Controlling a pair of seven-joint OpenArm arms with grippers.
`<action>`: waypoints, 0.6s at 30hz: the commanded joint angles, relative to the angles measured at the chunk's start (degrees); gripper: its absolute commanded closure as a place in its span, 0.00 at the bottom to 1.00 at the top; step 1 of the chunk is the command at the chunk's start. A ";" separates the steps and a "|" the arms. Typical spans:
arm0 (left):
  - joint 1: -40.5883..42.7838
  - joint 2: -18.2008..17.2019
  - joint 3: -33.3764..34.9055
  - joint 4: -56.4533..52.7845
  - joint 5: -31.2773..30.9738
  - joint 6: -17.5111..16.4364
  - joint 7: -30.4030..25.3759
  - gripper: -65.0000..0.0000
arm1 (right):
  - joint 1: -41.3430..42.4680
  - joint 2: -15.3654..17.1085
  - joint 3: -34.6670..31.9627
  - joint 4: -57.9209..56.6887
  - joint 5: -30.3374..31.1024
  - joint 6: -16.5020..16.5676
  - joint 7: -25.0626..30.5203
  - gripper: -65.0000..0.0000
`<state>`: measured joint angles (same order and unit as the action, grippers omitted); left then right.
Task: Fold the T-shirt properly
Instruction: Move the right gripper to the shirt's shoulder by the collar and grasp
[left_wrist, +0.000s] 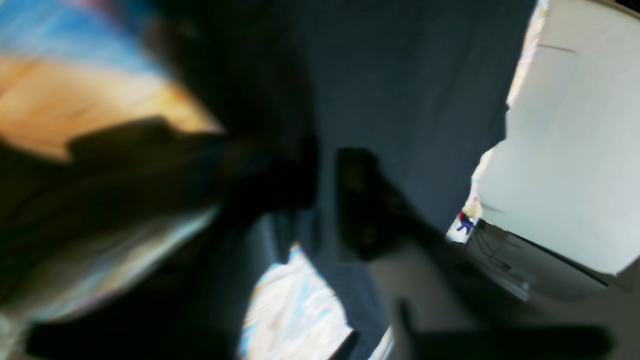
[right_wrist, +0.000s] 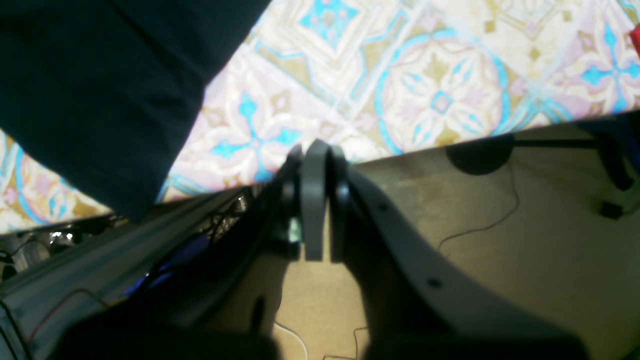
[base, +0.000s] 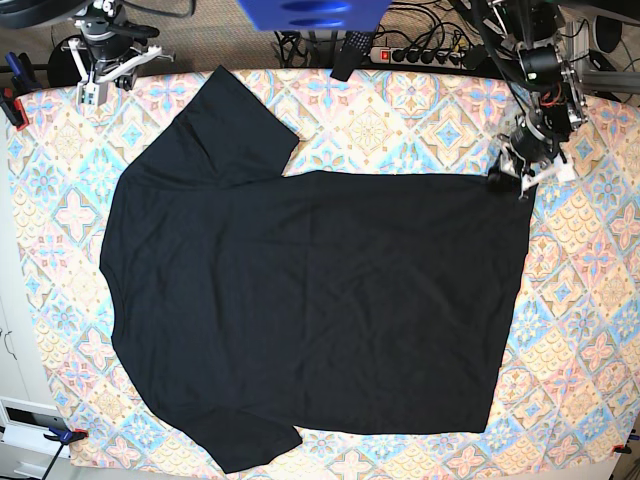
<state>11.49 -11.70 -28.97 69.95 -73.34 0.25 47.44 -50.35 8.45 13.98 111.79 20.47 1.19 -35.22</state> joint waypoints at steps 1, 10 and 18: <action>0.07 -0.74 -0.17 0.68 -0.81 -0.47 0.25 0.98 | -0.33 0.48 0.22 1.14 0.15 -0.18 1.07 1.00; 2.10 -1.00 -0.26 0.95 -1.43 -0.47 0.43 1.00 | 3.80 0.48 -0.04 1.14 0.23 -0.18 -5.52 1.00; 2.89 -1.00 -0.26 0.95 -1.43 -0.47 0.43 1.00 | 6.79 0.48 0.31 1.05 0.94 -0.18 -6.84 0.89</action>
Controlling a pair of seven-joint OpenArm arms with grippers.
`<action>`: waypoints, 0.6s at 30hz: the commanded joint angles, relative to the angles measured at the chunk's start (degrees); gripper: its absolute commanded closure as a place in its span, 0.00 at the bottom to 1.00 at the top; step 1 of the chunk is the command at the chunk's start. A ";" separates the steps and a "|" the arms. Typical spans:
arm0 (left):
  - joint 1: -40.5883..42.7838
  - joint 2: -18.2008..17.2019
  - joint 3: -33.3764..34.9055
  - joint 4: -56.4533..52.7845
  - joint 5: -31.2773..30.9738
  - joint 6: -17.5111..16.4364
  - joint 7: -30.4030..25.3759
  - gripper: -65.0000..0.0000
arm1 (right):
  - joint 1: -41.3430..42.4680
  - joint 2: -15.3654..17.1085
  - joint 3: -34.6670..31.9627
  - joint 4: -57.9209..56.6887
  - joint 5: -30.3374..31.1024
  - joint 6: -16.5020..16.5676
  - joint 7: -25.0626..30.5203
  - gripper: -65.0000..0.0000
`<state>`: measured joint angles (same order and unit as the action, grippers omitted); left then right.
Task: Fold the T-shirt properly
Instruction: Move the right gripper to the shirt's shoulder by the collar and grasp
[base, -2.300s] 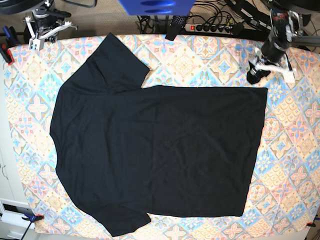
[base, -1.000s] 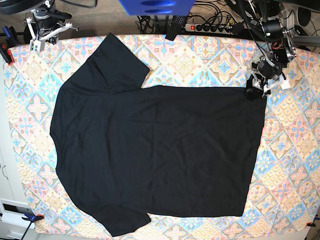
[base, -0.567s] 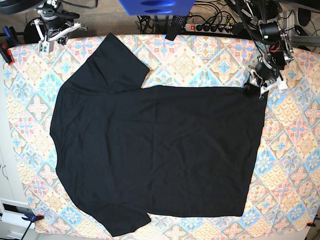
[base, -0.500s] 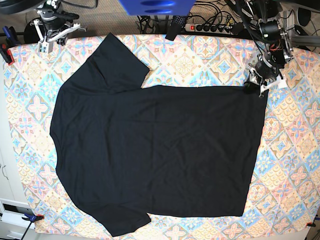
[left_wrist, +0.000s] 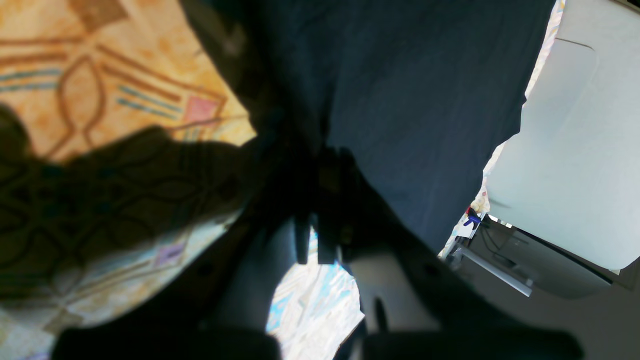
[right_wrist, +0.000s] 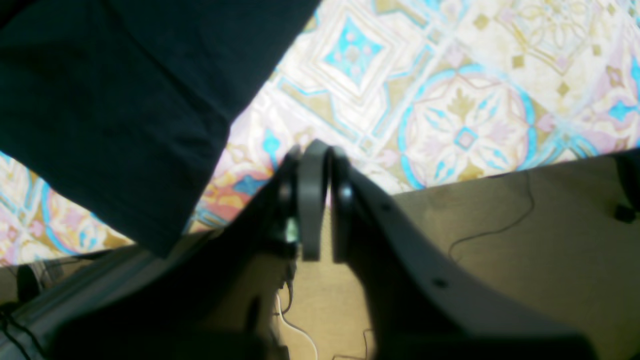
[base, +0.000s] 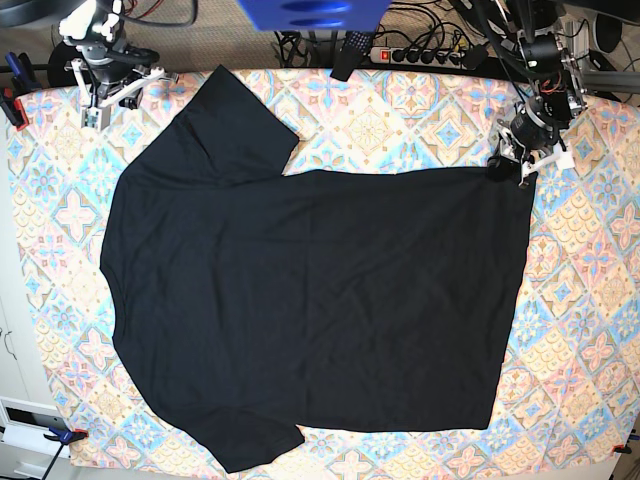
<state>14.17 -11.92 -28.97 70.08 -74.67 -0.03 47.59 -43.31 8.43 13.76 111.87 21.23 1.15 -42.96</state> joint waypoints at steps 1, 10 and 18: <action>0.20 -0.78 -0.26 0.82 -0.10 -0.19 0.27 1.00 | -0.08 0.50 0.61 0.96 1.40 -0.14 0.89 0.86; 0.20 -0.78 -0.26 0.82 -0.01 -0.19 0.27 1.00 | 2.83 2.87 3.96 0.70 13.54 -0.14 0.54 0.67; 0.20 -0.78 -0.26 0.82 -0.01 -0.19 0.27 1.00 | 9.33 2.87 8.61 0.35 19.51 -0.14 -5.26 0.65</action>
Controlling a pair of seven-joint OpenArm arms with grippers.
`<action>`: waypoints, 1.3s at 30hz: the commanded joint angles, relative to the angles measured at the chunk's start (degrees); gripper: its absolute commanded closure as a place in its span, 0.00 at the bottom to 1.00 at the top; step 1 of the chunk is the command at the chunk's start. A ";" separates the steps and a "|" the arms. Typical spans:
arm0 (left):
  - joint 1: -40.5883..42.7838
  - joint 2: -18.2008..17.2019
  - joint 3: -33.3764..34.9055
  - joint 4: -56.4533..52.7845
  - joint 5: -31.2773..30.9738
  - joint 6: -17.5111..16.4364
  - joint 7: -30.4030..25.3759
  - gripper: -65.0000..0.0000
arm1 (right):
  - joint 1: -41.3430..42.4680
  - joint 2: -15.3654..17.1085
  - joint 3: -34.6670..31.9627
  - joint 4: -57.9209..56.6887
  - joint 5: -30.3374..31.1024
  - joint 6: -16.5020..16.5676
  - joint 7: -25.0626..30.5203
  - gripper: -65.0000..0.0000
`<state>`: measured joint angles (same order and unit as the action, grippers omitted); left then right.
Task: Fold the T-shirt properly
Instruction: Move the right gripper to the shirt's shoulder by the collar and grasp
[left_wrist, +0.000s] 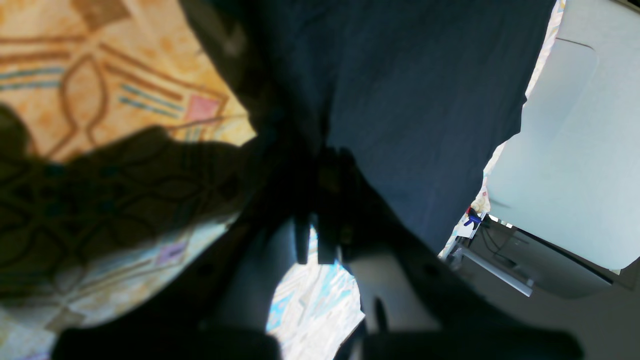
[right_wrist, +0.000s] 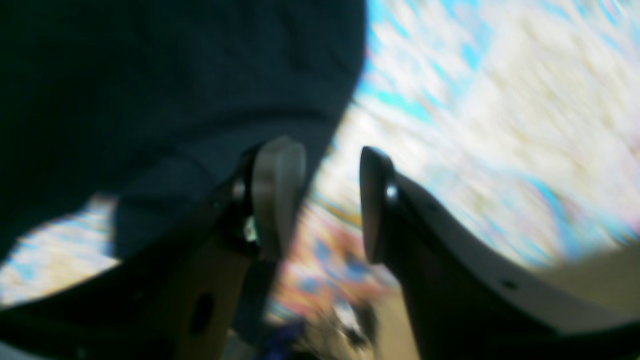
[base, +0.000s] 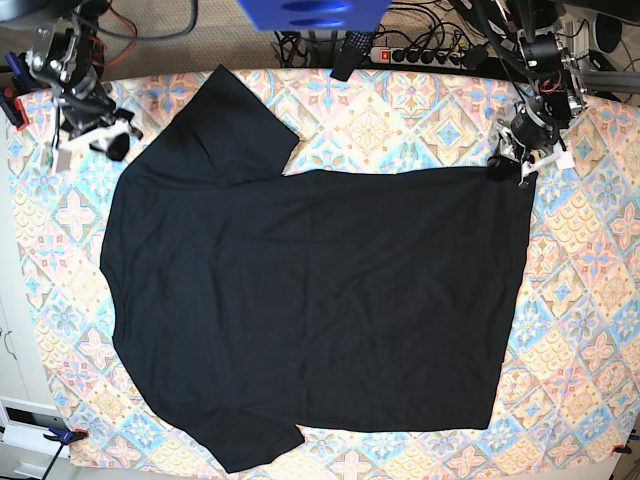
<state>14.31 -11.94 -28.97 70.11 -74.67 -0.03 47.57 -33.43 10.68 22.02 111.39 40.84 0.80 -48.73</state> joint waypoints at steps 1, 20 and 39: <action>0.07 -0.76 -0.26 0.79 -0.01 -0.19 0.30 1.00 | -0.28 0.62 0.35 0.83 0.44 0.21 0.51 0.65; 0.07 -0.76 -0.26 0.79 -0.01 -0.19 0.30 1.00 | 4.29 0.44 -4.66 -11.48 0.96 0.30 0.33 0.65; -0.11 -0.67 -0.26 0.79 -0.01 -0.19 0.30 1.00 | 7.80 0.27 -12.13 -18.25 0.87 0.30 0.51 0.65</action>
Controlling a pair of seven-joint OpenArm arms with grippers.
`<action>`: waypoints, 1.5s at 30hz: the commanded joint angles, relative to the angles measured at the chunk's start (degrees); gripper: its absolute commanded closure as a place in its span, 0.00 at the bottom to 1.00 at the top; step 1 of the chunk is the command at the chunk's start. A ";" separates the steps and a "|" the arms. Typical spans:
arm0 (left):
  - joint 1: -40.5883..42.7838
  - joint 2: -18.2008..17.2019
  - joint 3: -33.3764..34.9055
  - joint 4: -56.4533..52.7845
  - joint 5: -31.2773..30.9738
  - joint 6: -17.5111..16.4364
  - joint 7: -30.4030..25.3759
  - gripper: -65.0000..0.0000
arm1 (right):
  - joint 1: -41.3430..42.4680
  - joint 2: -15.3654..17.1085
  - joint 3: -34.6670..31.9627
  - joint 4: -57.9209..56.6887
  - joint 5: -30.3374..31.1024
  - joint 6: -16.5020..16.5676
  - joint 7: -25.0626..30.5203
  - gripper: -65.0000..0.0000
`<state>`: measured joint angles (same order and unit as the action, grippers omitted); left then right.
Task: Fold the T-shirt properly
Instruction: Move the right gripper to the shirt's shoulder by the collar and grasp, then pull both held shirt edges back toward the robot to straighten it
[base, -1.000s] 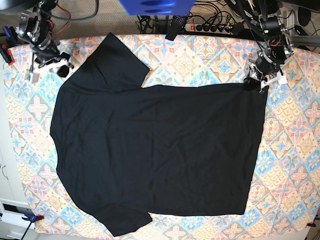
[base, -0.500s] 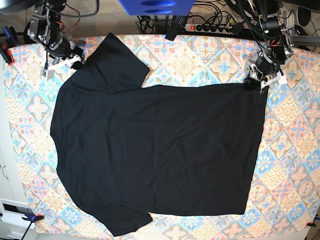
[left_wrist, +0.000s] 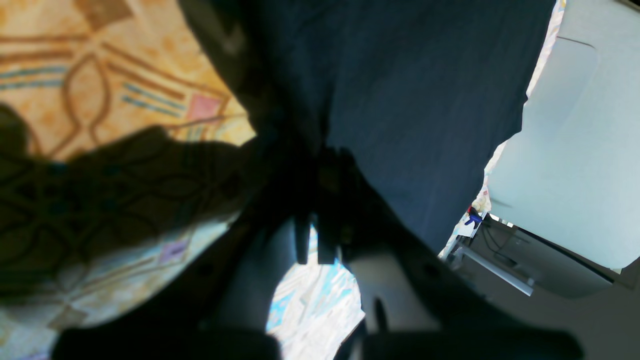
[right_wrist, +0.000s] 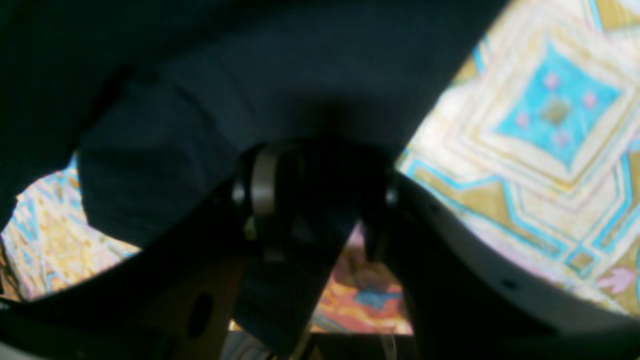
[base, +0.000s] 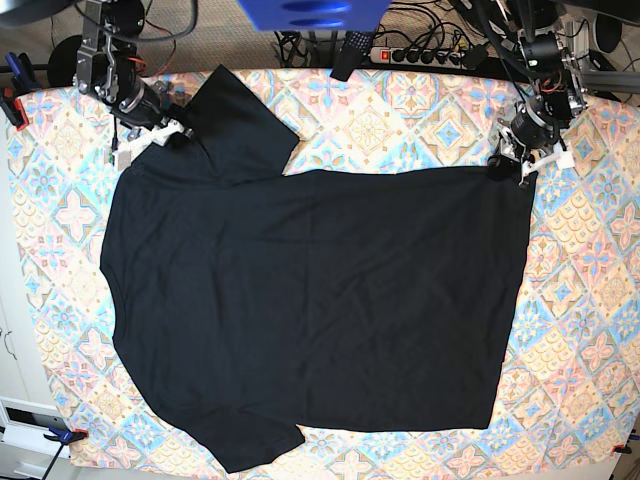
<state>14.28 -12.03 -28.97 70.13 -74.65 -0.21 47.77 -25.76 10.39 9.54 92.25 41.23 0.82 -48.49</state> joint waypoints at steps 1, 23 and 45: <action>-0.09 -0.58 -0.26 0.77 -0.03 -0.01 0.10 1.00 | 0.13 0.55 0.53 1.07 0.48 0.28 0.27 0.65; -0.09 -0.41 -0.35 0.77 -0.03 -0.01 0.10 1.00 | -4.26 0.46 0.79 4.94 0.57 0.28 0.36 0.65; -0.09 -0.41 -0.35 0.77 -0.03 -0.01 0.10 1.00 | -3.82 -2.61 -4.22 1.69 0.48 0.28 0.45 0.55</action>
<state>14.28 -11.88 -29.02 70.13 -74.67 -0.21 47.59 -29.06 7.77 5.65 93.80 40.99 0.82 -45.82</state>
